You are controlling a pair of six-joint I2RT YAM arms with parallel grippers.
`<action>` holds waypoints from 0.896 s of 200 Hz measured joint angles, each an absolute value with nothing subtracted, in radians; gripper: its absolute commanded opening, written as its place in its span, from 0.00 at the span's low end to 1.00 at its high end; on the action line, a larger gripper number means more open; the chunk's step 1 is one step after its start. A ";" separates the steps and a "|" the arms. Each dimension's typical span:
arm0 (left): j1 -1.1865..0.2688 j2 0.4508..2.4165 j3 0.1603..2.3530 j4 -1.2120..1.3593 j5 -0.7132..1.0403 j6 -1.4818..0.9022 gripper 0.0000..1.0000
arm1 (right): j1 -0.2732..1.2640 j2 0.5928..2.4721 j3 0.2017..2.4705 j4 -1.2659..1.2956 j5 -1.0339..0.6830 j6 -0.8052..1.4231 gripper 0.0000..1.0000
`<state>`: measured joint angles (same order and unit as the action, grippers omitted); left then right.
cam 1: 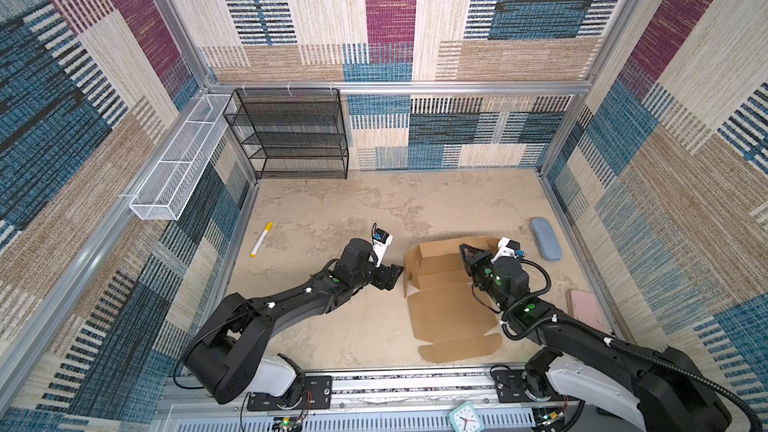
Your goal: Fold the paper box
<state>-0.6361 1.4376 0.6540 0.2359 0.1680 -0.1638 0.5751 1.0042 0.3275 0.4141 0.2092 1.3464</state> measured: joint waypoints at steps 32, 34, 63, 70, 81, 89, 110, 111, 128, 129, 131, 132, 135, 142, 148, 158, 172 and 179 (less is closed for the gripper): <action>-0.636 1.458 0.670 0.258 0.220 -0.158 0.84 | 0.576 1.004 0.328 0.414 0.209 1.346 0.00; -0.637 1.459 0.671 0.259 0.222 -0.158 0.84 | 0.576 1.004 0.328 0.414 0.209 1.346 0.00; -0.640 1.468 0.678 0.279 0.248 -0.158 0.84 | 0.576 1.010 0.328 0.419 0.209 1.346 0.00; -0.641 1.475 0.681 0.288 0.254 -0.158 0.84 | 0.576 1.010 0.328 0.422 0.209 1.346 0.00; -0.647 1.487 0.685 0.295 0.268 -0.158 0.84 | 0.577 1.011 0.328 0.422 0.209 1.346 0.00; -0.653 1.496 0.686 0.299 0.271 -0.159 0.84 | 0.577 1.011 0.329 0.422 0.209 1.346 0.00; -0.670 1.503 0.685 0.303 0.277 -0.159 0.84 | 0.577 1.011 0.333 0.420 0.209 1.346 0.00; -0.670 1.503 0.685 0.303 0.277 -0.159 0.84 | 0.577 1.010 0.333 0.420 0.208 1.346 0.00; -0.686 1.506 0.683 0.320 0.289 -0.159 0.85 | 0.579 1.009 0.334 0.419 0.209 1.346 0.00; -0.686 1.507 0.683 0.321 0.289 -0.159 0.85 | 0.579 1.009 0.334 0.419 0.209 1.346 0.00; -0.688 1.508 0.683 0.323 0.290 -0.159 0.85 | 0.579 1.009 0.334 0.419 0.209 1.346 0.00; -0.689 1.509 0.683 0.325 0.290 -0.159 0.85 | 0.579 1.009 0.334 0.419 0.209 1.346 0.00; -0.691 1.511 0.683 0.329 0.290 -0.159 0.85 | 0.579 1.009 0.334 0.418 0.209 1.346 0.00; -0.694 1.516 0.684 0.334 0.291 -0.159 0.85 | 0.579 1.009 0.334 0.418 0.209 1.346 0.00; -0.696 1.520 0.685 0.335 0.291 -0.159 0.86 | 0.579 1.010 0.334 0.418 0.209 1.346 0.00; -0.699 1.525 0.685 0.339 0.291 -0.162 0.86 | 0.579 1.010 0.334 0.417 0.208 1.346 0.00; -0.703 1.529 0.687 0.347 0.290 -0.163 0.86 | 0.579 1.009 0.335 0.415 0.208 1.346 0.00; -0.706 1.531 0.691 0.347 0.290 -0.165 0.86 | 0.579 1.009 0.336 0.413 0.208 1.346 0.00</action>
<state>-0.7055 1.5307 0.6910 0.3470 0.2901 -0.1646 0.5785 1.0092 0.3355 0.4129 0.2085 1.3460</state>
